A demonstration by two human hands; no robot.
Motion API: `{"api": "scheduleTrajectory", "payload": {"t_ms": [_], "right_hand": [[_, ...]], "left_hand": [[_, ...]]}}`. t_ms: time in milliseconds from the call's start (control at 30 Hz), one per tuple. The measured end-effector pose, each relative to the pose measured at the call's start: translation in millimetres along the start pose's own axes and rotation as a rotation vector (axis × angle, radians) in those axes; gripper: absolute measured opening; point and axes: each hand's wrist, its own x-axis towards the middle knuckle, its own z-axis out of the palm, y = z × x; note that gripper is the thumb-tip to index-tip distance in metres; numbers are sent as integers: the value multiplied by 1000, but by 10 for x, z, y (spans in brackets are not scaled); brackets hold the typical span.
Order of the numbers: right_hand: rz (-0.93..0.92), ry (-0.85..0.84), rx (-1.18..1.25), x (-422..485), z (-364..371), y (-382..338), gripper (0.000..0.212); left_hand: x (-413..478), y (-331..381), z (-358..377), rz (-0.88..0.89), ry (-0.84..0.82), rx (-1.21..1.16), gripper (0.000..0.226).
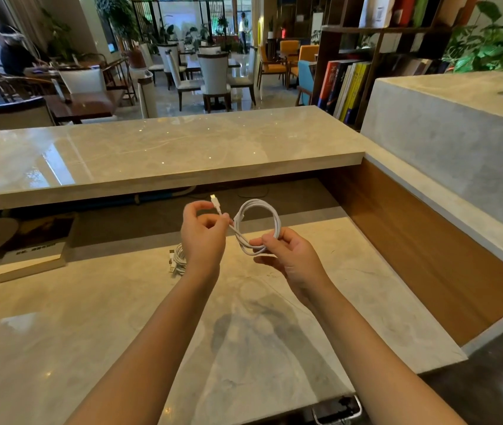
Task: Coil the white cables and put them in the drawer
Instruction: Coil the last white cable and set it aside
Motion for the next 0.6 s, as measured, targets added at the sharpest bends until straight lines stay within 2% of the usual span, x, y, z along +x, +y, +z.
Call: {"api": "scheduleTrajectory", "payload": {"t_ms": [167,267,400,600], "right_hand": [[-54,94,44,-27,34,-19,10],[-62,83,-53,-27,50,14,11],[-40,31,-92,-12,-19,6,14],[-19,104,-162,71,-78,-34,17]], "left_hand": [[-32,70,17,-20,36,-143,34],[-20,13,29,10,-14,-27,31],[38,-48,14,-3,-156,147,28],[36,-43,-70,-261,-424,-16,24]]}}
